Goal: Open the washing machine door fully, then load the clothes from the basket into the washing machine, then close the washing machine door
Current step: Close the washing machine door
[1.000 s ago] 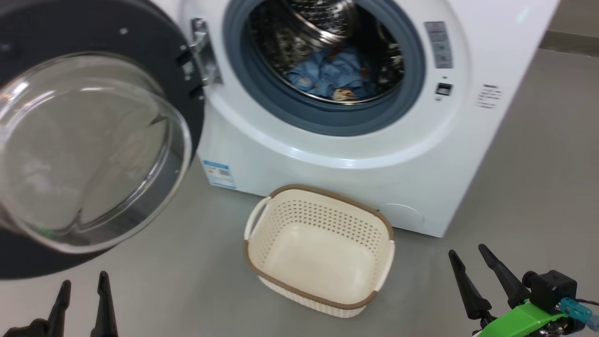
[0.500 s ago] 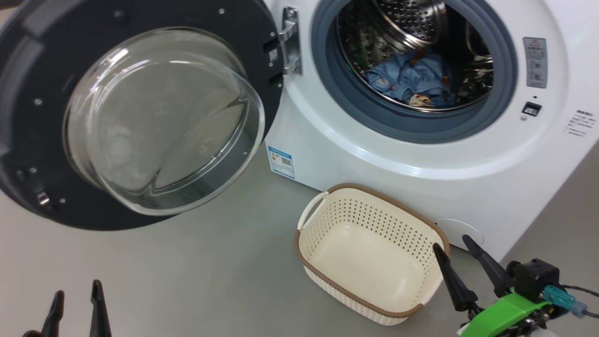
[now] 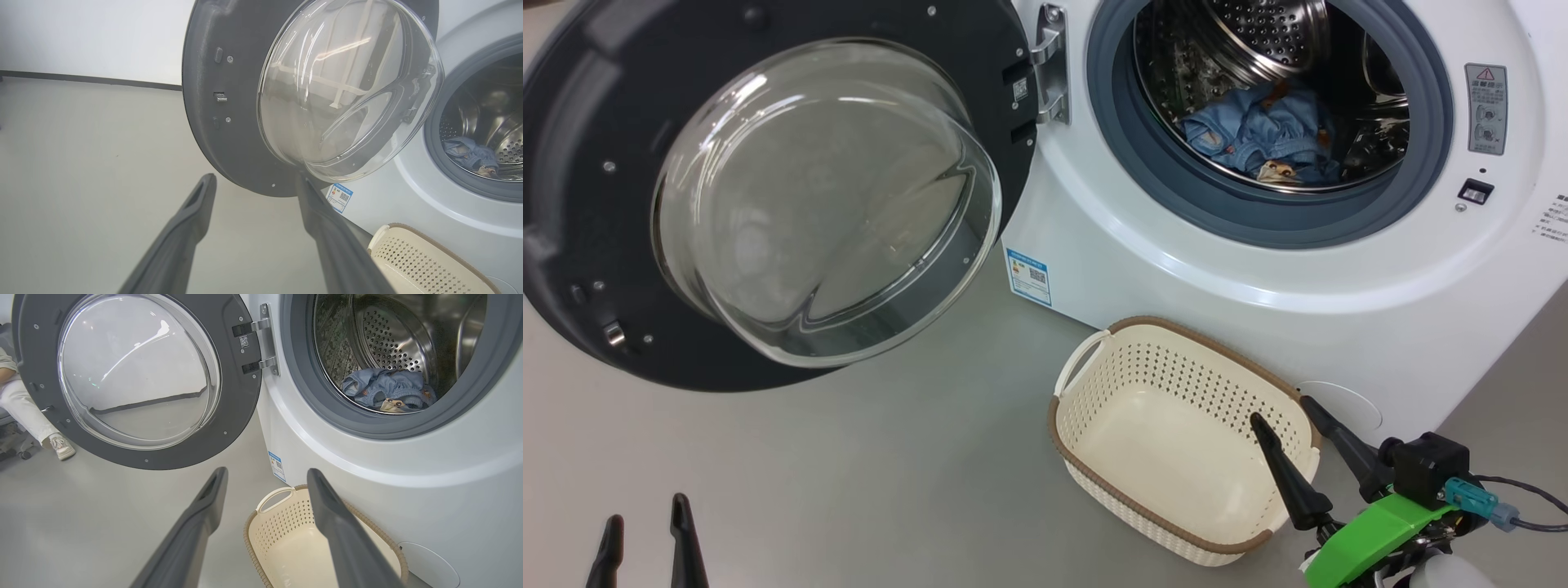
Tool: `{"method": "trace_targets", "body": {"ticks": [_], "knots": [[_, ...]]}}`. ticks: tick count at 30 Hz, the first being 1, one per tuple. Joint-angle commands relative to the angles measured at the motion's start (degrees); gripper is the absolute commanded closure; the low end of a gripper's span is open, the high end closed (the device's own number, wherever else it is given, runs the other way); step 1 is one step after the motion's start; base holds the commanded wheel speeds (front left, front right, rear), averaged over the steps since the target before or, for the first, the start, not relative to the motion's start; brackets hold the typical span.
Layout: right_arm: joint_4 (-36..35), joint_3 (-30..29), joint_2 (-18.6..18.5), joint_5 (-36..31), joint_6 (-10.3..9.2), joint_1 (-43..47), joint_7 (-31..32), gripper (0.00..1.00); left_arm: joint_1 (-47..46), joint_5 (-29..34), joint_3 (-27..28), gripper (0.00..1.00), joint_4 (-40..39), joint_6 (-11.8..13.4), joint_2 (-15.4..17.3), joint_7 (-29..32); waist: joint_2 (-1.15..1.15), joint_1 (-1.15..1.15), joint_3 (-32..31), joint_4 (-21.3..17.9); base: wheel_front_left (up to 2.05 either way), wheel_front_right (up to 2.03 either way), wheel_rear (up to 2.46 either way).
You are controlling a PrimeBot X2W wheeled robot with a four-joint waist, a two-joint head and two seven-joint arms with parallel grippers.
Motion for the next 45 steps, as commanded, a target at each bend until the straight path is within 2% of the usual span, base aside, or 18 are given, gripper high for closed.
{"method": "trace_targets", "body": {"ticks": [1, 3, 4, 5, 6, 7, 13, 16, 20, 21, 22, 27, 32, 35, 40, 45], "knots": [[-1.2, 1.1, -0.7, 0.5, 0.09, -1.9, -0.3, 0.0, -0.9, -0.1, 2.2, 0.0, -1.7, -0.1, 0.7, -0.4, 0.0, 0.0, -0.1, -0.1, 0.0, 0.0, 0.0], [-1.2, 1.1, -0.7, 0.6, 0.09, -1.8, -0.3, 0.0, -1.2, -0.5, 2.1, 0.0, -2.1, -0.1, 0.7, -0.4, 0.0, 0.0, -0.1, -0.1, 0.0, 0.0, 0.0], [-1.2, 1.1, -0.6, 0.6, 0.09, -1.6, -0.3, 0.0, -1.4, -0.8, 2.1, 0.2, -2.3, -0.1, 0.8, -0.4, 0.0, 0.0, -0.1, -0.2, 0.0, 0.0, 0.0], [-1.3, 1.0, -0.6, 0.5, 0.09, -1.5, -0.3, 0.0, -1.8, -1.1, 2.1, 0.55, -2.5, -0.1, 1.0, -0.4, 0.0, 0.0, 0.0, -0.2, 0.0, 0.0, 0.0], [-1.3, 0.9, -0.5, 0.5, 0.09, -1.4, -0.3, 0.0, -2.2, -1.4, 2.2, 0.75, -3.0, -0.1, 1.4, -0.4, 0.0, 0.0, 0.0, -0.2, 0.0, 0.0, 0.0], [-1.4, 0.7, -0.5, 0.5, 0.09, -1.2, -0.3, 0.0, -2.7, -2.0, 2.4, 1.0, -3.5, -0.1, 1.8, -0.4, 0.0, 0.0, 0.0, -0.3, 0.0, 0.0, 0.0], [-2.0, -0.5, 0.0, 0.1, 0.09, 0.0, -0.3, 0.0, -8.0, -5.8, 3.6, 1.0, -8.6, -0.1, 7.1, -0.4, 0.0, 0.0, 0.6, -0.5, 0.0, 0.0, 0.0], [-2.4, -1.3, 0.4, -0.2, 0.09, 0.6, -0.3, 0.0, -12.4, -8.9, 4.6, 1.0, -9.8, -0.1, 12.3, -0.4, 0.0, 0.0, 1.1, -0.6, 0.0, 0.0, 0.0], [-2.9, -1.6, 0.6, -0.7, 0.09, 0.6, -0.3, 0.0, -20.3, -18.2, 6.3, 1.0, -8.1, -0.1, 20.2, -0.4, 0.0, 0.0, 2.2, -1.9, 0.0, 0.0, 0.0], [-2.9, -1.6, 0.6, -0.7, 0.09, 0.6, -0.3, 0.0, -20.3, -18.2, 6.3, 1.0, -8.1, -0.1, 20.2, -0.4, 0.0, 0.0, 2.2, -1.9, 0.0, 0.0, 0.0], [-3.0, -1.5, 0.6, -0.8, 0.09, 0.5, -0.3, 0.0, -22.2, -21.1, 6.5, 1.0, -7.0, -0.1, 22.2, -0.4, 0.0, 0.0, 2.6, -2.2, 0.0, 0.0, 0.0], [-3.1, -1.4, 0.4, -1.2, 0.09, -0.1, -0.3, 0.0, -31.6, -36.0, 5.1, 1.0, 2.5, -0.1, 31.1, 0.8, 0.0, 0.0, 4.1, -3.6, 0.0, 0.0, 0.0], [-3.2, -0.9, -0.1, -1.5, 0.09, -1.2, -0.3, 0.0, -41.0, -49.8, 2.4, 1.0, 13.4, -0.1, 37.5, 8.5, 0.0, 0.0, 5.9, -4.6, 0.0, 0.0, 0.0], [-3.5, -0.7, -0.7, -1.7, 0.09, -2.2, -0.3, 0.0, -46.7, -57.4, -0.5, 1.0, 20.4, -0.1, 40.5, 17.5, 0.0, 0.0, 7.5, -5.1, 0.0, 0.0, 0.0], [-3.5, -0.2, -1.4, -2.2, 0.09, -3.3, -0.3, 0.0, -51.9, -63.0, -3.8, 1.0, 27.6, -0.1, 42.7, 27.9, 0.0, 0.0, 9.7, -5.5, 0.0, 0.0, 0.0], [-3.5, 0.9, -1.8, -2.6, 0.09, -4.6, -0.3, 0.0, -55.0, -64.2, -6.0, 1.0, 33.4, -0.1, 44.6, 33.5, 0.0, 0.0, 11.7, -6.1, 0.0, 0.0, 0.0]]}}
